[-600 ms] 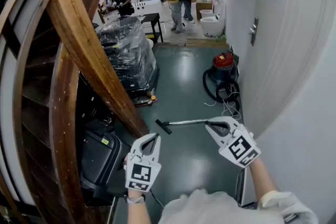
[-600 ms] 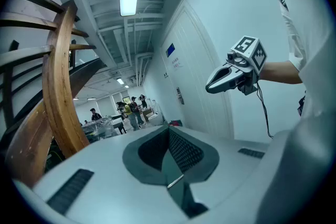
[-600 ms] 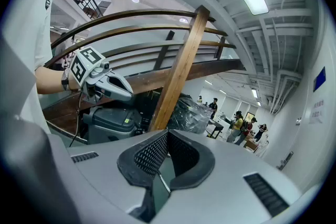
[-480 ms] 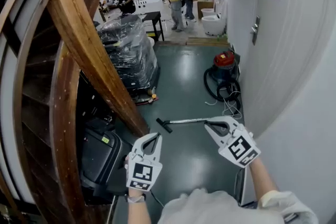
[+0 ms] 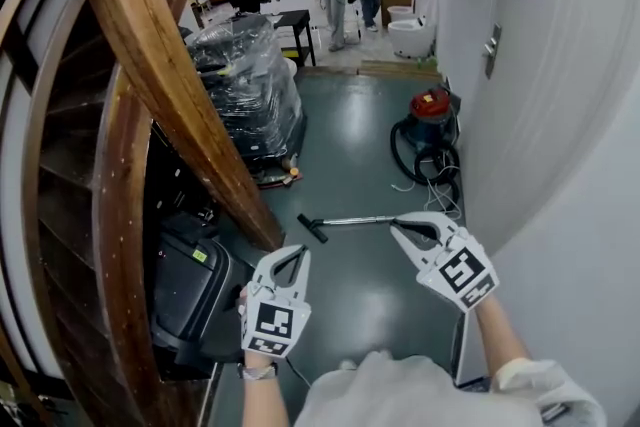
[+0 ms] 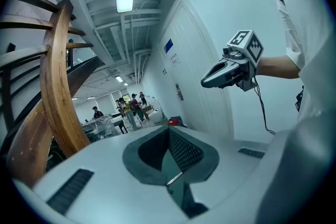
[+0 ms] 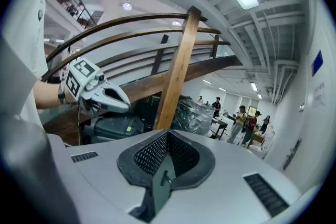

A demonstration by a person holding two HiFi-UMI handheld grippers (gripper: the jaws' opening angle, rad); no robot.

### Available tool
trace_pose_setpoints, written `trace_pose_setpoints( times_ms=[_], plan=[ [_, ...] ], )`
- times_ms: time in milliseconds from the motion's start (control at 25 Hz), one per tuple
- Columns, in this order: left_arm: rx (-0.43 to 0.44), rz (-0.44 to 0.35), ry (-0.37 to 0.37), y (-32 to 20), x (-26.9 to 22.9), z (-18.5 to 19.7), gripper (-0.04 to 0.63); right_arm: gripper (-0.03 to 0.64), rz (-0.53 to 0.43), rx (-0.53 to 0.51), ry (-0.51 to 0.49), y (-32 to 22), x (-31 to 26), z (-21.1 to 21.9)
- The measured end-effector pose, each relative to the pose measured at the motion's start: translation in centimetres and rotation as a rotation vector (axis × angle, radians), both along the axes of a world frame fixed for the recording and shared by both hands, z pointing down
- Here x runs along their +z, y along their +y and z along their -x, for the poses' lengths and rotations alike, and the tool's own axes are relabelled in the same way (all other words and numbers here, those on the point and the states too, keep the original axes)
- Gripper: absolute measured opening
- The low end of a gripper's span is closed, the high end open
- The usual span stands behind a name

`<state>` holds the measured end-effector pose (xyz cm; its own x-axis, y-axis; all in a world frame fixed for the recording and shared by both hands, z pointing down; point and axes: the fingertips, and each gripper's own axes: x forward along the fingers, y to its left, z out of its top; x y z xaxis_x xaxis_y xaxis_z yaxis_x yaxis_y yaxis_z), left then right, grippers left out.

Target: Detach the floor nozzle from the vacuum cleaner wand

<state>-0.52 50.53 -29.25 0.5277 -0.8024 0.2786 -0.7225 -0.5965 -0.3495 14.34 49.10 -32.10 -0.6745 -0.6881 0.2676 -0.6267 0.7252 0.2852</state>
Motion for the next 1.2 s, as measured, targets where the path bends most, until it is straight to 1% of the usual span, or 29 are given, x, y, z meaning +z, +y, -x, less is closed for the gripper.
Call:
trace_pose_setpoints(
  times_ms=[40, 120, 280, 600, 800, 960, 1200],
  plan=[
    [0.0, 0.0, -0.003, 0.0, 0.0, 0.0, -0.002, 0.028, 0.019, -0.006, -0.025, 0.1, -0.1, 0.1],
    [0.0, -0.004, -0.003, -0.1, -0.2, 0.1, -0.002, 0.028, 0.032, -0.014, -0.037, 0.1, -0.2, 0.4],
    [-0.002, -0.008, -0.001, -0.1, -0.4, 0.7, 0.0, 0.028, 0.016, -0.011, -0.015, -0.1, -0.3, 0.8],
    [-0.006, -0.004, 0.006, 0.0, 0.2, 3.6, -0.002, 0.028, 0.01, 0.028, 0.022, -0.6, 0.3, 2.9],
    [0.013, 0.009, 0.021, -0.1, 1.0, 5.4, -0.002, 0.028, 0.031, 0.025, -0.002, 0.3, 0.6, 4.5],
    [0.04, 0.014, 0.007, -0.5, 1.4, 6.1, -0.002, 0.027, 0.015, 0.051, -0.024, 0.4, -0.1, 5.0],
    [0.06, 0.01, 0.009, -2.4, 1.6, 6.7, -0.002, 0.026, 0.016, 0.059, -0.039, -1.2, 0.2, 6.1]
  ],
)
